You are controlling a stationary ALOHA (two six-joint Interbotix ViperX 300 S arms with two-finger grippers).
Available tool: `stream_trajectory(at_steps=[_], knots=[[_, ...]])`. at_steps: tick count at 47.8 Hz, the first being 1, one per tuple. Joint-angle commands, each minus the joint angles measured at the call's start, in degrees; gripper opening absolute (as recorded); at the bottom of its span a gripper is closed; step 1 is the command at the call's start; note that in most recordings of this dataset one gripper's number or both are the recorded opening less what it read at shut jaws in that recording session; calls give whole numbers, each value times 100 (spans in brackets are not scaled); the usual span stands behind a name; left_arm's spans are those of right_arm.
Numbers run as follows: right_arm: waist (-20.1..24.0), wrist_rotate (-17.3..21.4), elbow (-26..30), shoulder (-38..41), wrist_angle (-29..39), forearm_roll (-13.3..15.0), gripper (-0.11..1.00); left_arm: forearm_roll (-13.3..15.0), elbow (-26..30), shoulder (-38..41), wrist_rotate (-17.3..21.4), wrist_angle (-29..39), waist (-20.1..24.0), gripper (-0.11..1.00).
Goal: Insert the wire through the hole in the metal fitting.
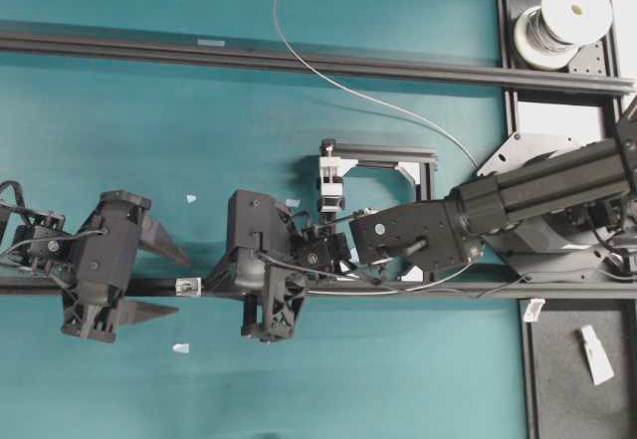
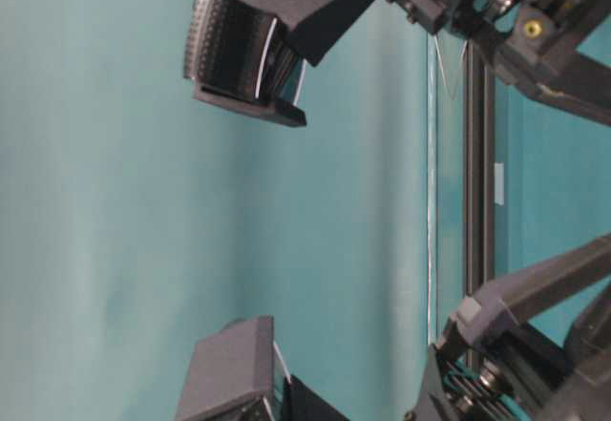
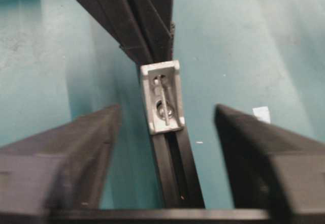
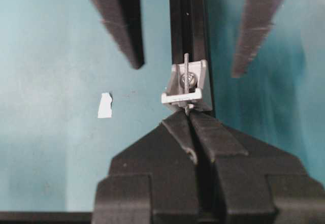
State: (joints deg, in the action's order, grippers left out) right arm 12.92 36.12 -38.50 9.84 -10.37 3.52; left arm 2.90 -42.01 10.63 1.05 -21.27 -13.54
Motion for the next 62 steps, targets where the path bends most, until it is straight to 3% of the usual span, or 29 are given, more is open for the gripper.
stream_trajectory(at_steps=[1, 14, 62], knots=[[-9, -9, 132, -79, -44, 0, 0, 9, 79, -158, -9, 0, 18, 11], [-9, -9, 132, -79, -44, 0, 0, 9, 123, -158, -9, 88, 18, -1], [-9, -9, 132, -79, -26, 0, 0, 9, 220, -158, -9, 413, 18, -10]])
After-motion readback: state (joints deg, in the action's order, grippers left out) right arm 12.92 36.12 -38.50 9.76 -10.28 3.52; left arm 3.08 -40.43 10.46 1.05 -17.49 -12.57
